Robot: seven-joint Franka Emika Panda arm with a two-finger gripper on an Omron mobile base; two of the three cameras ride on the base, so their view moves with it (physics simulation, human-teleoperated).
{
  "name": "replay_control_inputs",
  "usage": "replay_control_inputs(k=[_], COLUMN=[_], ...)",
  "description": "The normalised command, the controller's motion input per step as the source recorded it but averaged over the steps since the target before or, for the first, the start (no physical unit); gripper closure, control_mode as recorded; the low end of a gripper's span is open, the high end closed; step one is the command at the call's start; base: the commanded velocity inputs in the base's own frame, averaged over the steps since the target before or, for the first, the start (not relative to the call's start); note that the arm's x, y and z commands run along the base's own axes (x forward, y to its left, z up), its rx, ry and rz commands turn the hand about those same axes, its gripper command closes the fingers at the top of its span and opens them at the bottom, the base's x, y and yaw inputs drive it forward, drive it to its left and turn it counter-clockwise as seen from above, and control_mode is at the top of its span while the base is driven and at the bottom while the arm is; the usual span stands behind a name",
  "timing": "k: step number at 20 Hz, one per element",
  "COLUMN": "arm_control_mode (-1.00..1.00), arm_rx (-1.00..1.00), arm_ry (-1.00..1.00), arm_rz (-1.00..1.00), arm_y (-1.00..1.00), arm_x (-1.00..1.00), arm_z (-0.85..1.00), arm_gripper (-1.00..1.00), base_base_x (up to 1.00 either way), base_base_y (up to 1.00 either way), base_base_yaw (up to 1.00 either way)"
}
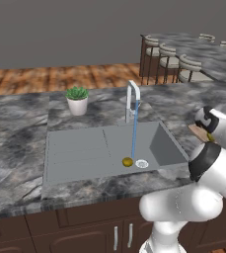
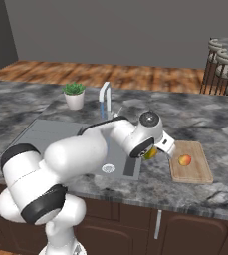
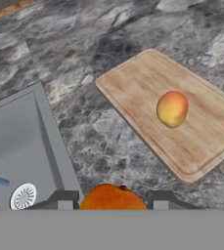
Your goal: Pick the mango, orange, mango from the sink and place them on the cutting board to airdry. Then turn off the sink faucet.
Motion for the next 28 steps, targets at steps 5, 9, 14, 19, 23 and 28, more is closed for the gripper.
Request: replay_control_inputs(k=[5, 9, 14, 19, 23, 28], arm_control_mode=[-1.00, -1.00, -1.00, -1.00, -1.00, -1.00], arm_rx=[0.00, 0.00, 0.00, 0.00, 0.02, 0.03], arm_ry=[0.00, 0.01, 0.04, 0.03, 0.02, 0.02], arm_rz=[-0.03, -0.02, -0.02, 0.00, 0.00, 0.00], arm_y=[-0.39, -0.39, -0.32, -0.26, -0.24, -0.13], arm_x=[0.25, 0.31, 0.31, 0.26, 0.19, 0.17], arm_z=[0.02, 0.00, -0.03, -0.11, -0.07, -0.19], arm_gripper=[1.00, 1.00, 1.00, 1.00, 1.00, 1.00], base_base_x=[0.00, 0.00, 0.00, 0.00, 0.00, 0.00], base_base_y=[0.00, 0.00, 0.00, 0.00, 0.00, 0.00], base_base_yaw=[0.00, 0.00, 0.00, 0.00, 0.00, 0.00])
